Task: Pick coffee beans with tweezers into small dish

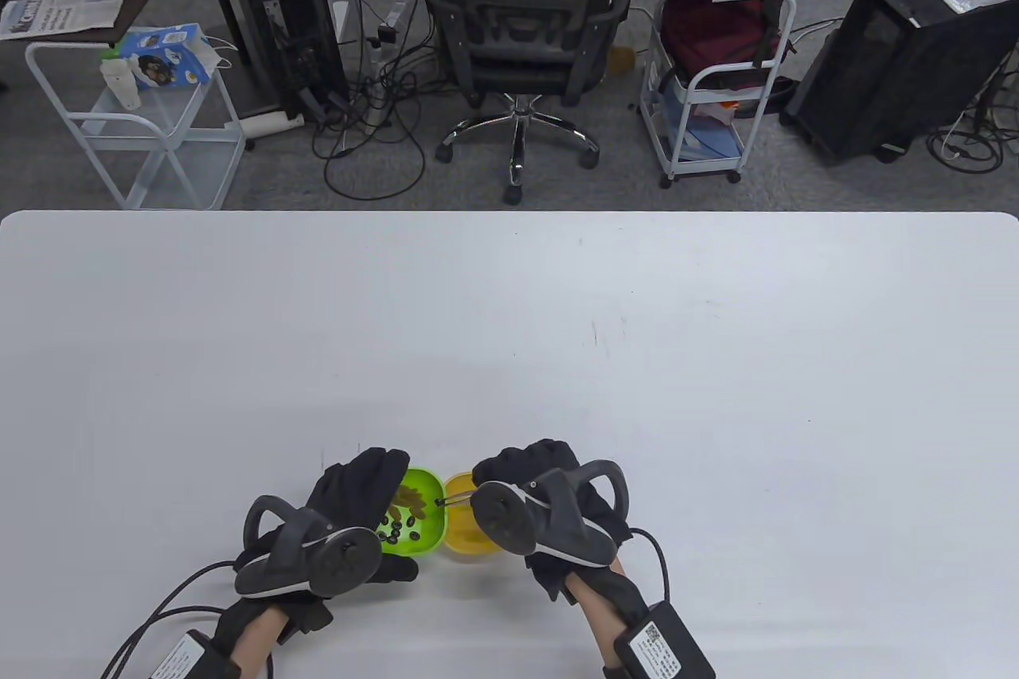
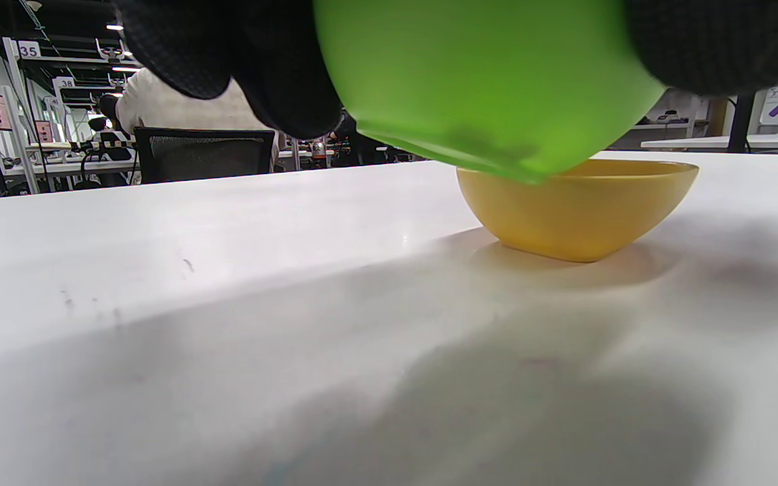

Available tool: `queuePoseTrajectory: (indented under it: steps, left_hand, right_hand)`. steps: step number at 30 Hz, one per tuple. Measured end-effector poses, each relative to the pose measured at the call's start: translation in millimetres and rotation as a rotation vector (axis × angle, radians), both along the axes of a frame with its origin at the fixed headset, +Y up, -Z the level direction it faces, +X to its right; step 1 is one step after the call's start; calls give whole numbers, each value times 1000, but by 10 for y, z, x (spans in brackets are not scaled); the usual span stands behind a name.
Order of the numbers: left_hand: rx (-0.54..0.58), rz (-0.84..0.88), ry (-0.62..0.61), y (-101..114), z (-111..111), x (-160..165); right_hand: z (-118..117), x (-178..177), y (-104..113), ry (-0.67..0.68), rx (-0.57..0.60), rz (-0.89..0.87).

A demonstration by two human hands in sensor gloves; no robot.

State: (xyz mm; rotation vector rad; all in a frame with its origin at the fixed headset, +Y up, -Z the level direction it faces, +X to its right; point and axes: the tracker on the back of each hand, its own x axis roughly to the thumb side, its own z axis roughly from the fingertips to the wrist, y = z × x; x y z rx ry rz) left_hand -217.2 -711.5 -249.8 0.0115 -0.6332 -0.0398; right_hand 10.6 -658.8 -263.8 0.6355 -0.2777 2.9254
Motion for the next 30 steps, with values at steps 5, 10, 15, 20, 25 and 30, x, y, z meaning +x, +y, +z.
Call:
queuePoseTrajectory:
  steps: [5,10,15,20,25,30]
  left_hand:
    - [-1,3,2,0,0,-3]
    - [-2,4,3,2,0,-6]
    - [-2,6,3,4,0,-9]
    - [-2,4,2,5,1,-6]
    - [-1,0,-1,6,6,-2]
    - [1,1,-1,8,7,0]
  right_hand:
    - [-53,153,-42,-42,-45,-32]
    - [-94,230,-77,-70,-72,-39]
    - [-105,257,-98,-78,-75,-76]
    - [-63,175,-104,-41,-50,-62]
    - [13,14,-120,21,4,-41]
    - [69,-136,-176,71,48,-24]
